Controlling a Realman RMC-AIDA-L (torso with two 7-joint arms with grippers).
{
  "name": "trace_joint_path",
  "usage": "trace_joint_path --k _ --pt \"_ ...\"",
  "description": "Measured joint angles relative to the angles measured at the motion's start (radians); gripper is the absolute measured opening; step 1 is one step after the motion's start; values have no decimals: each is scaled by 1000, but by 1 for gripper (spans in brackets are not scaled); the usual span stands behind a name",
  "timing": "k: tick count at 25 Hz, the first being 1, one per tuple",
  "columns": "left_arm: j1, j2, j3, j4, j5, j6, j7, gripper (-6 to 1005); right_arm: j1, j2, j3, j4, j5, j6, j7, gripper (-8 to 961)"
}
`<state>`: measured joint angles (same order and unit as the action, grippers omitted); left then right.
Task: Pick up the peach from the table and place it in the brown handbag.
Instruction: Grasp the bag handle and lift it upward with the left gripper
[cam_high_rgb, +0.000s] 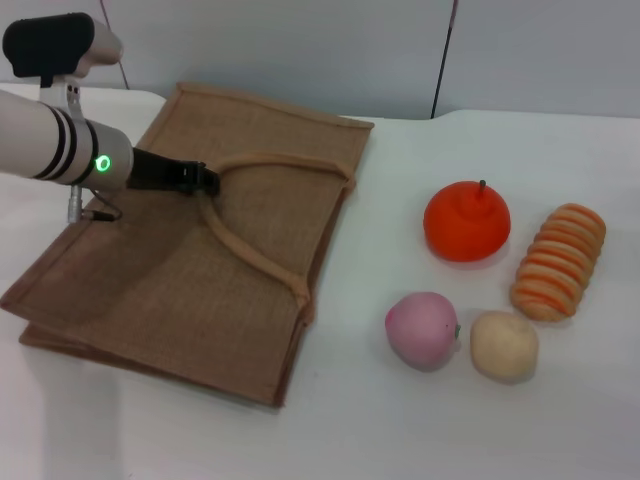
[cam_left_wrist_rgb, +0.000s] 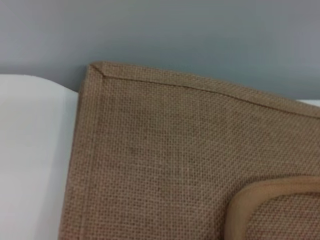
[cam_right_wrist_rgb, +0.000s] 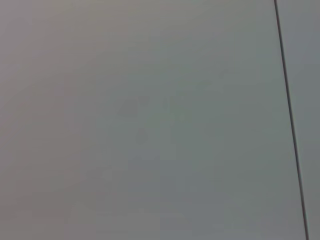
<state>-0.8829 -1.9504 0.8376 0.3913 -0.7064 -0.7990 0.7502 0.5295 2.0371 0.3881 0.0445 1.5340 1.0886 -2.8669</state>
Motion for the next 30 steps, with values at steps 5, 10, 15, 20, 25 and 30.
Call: trace_joint_path --k 5,10,15,20,25,30 --pt "-1 0 -2 -2 -1 16 -3 391 0 0 0 0 0 1 0 700" --pt "-1 -4 -5 -2 -8 28 0 167 0 0 0 0 0 0 0 700" --pt "4 -12 -6 2 -11 45 6 121 -1 0 -1 0 0 -3 0 699" --pt "34 -26 -15 29 -103 51 81 121 -9 -2 -28 -7 -25 5 13 699" --pt "177 -45 -16 150 -483 -8 293 121 -10 -9 -110 -80 -114 54 159 699" --pt "263 -30 -15 166 -790 -157 505 122 -7 -10 -173 -208 -289 169 339 700"
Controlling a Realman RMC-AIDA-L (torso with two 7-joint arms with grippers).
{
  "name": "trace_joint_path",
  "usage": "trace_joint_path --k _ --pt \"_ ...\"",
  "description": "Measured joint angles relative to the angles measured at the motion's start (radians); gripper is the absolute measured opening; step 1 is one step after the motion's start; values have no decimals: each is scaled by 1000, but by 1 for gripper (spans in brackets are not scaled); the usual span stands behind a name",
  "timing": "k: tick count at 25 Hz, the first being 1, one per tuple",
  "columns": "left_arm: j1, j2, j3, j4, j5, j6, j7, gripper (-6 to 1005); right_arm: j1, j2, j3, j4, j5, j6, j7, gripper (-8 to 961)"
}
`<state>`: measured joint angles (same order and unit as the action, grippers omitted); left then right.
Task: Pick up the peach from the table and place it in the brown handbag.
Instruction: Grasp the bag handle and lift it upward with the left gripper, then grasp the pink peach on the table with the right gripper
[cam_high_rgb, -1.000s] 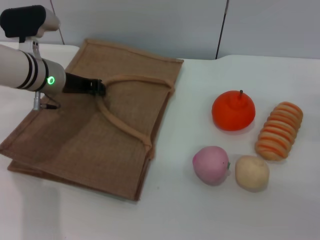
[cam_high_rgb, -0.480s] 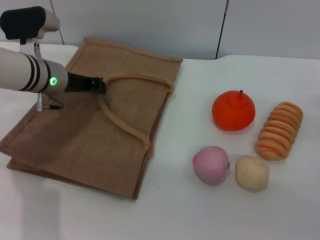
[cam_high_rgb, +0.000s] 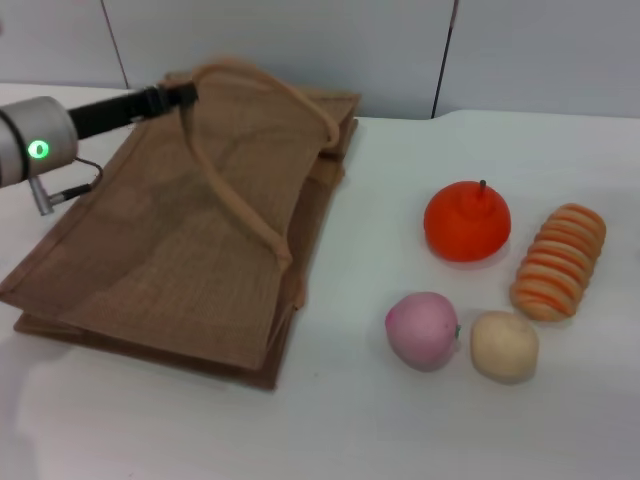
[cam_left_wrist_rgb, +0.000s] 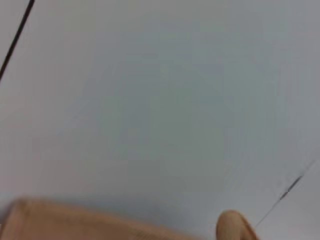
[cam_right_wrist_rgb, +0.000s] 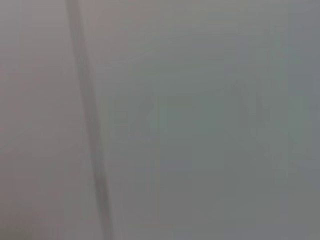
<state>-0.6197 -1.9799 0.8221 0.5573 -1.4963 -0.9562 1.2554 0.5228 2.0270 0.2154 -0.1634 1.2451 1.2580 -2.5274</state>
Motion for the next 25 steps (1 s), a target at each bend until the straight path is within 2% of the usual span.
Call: trace_joint_path --k 3,7,10,11,15,21,25 --pt "36 5 -1 -3 -134 -92 105 122 8 -3 -33 -97 -147 91 107 700" --pt "59 15 -13 -20 -231 -186 161 122 25 -4 -62 -204 -323 226 183 697" --pt "65 33 -92 -94 -287 -298 241 120 61 -4 -80 -238 -503 317 189 694" --pt "65 33 -92 -94 -287 -298 241 119 61 -4 -80 -238 -503 317 189 693" --pt "59 49 -154 -159 -298 -408 304 118 135 0 -86 -233 -705 331 197 690" --pt "54 48 -158 -165 -309 -479 326 118 214 4 -87 -187 -829 305 213 685" --pt "47 46 -153 -166 -305 -499 326 117 251 4 -97 -134 -883 215 234 681"
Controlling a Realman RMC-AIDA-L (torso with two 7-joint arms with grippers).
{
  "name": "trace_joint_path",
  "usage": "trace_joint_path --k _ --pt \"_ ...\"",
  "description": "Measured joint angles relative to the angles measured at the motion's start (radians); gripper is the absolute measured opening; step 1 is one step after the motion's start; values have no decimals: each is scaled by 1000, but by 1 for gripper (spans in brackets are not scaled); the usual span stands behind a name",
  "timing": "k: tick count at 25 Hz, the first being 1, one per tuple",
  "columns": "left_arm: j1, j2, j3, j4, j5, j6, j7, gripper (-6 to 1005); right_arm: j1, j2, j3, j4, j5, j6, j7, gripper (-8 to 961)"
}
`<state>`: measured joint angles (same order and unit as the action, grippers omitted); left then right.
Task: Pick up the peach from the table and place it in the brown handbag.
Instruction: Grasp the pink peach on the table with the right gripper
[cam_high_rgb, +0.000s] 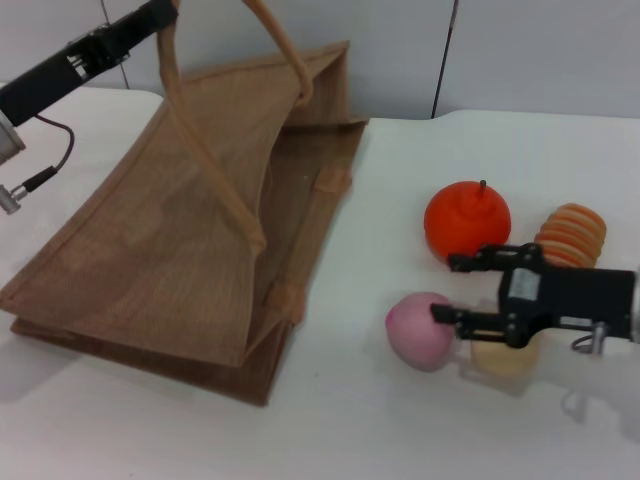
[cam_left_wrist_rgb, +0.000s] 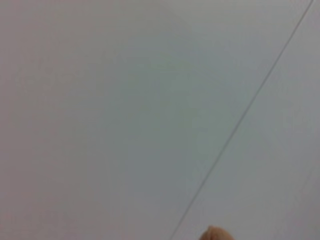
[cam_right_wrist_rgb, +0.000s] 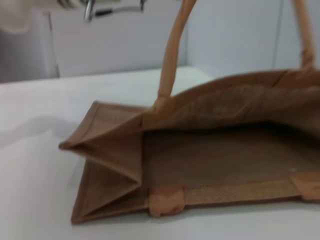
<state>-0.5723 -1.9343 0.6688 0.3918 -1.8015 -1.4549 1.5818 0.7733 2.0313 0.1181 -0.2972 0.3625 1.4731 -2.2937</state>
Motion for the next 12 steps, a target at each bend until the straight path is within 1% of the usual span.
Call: trace_joint_path --k 4,7,12 --pt "-2 -1 7 -1 4 -24 0 117 25 1 -12 41 -36 -54 9 678" --pt "-3 -2 7 -1 4 -38 1 117 42 1 -41 69 -45 -102 31 675" --pt "-4 -2 9 -3 5 -48 1 117 55 1 -63 96 -51 -188 60 671"
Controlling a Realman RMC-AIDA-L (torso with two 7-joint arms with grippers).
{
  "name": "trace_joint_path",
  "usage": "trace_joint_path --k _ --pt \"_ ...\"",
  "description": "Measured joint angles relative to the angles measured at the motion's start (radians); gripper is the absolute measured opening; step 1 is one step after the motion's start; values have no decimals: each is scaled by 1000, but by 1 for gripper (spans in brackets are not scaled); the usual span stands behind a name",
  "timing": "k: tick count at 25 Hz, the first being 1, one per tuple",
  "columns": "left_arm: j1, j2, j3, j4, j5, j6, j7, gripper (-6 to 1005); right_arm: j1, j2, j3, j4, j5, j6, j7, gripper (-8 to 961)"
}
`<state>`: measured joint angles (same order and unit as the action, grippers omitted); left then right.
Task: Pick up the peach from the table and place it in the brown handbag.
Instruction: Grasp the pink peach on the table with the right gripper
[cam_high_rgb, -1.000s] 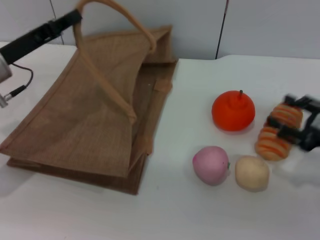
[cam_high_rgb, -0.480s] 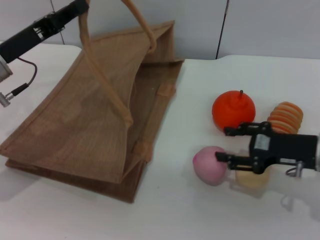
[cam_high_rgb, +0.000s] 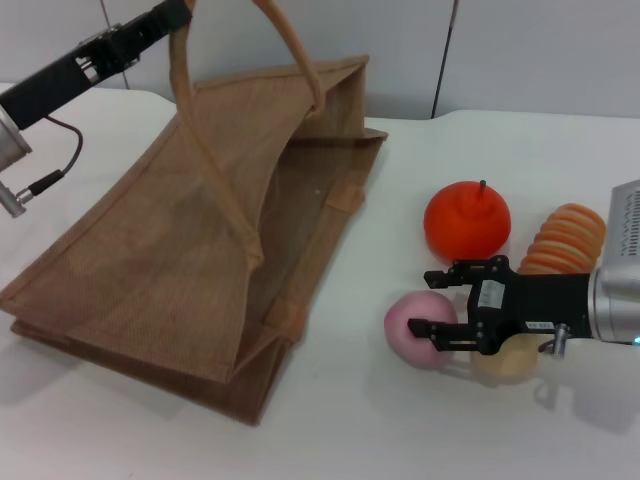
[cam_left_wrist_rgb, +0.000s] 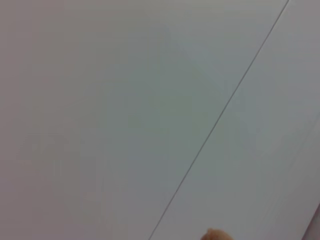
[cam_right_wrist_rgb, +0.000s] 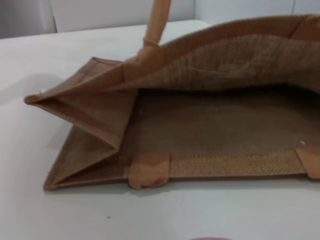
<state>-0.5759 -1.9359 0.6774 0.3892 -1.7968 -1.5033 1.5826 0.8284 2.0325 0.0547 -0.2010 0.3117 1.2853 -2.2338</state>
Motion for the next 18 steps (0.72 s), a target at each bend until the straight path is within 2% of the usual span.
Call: trace_joint_path --k 11,18 --pt "-4 0 2 -2 16 -2 -3 117 -7 -1 -1 -9 -2 -15 27 661" --pt "-6 1 2 -2 27 -2 -8 116 -8 -3 -2 -10 -6 -16 39 511"
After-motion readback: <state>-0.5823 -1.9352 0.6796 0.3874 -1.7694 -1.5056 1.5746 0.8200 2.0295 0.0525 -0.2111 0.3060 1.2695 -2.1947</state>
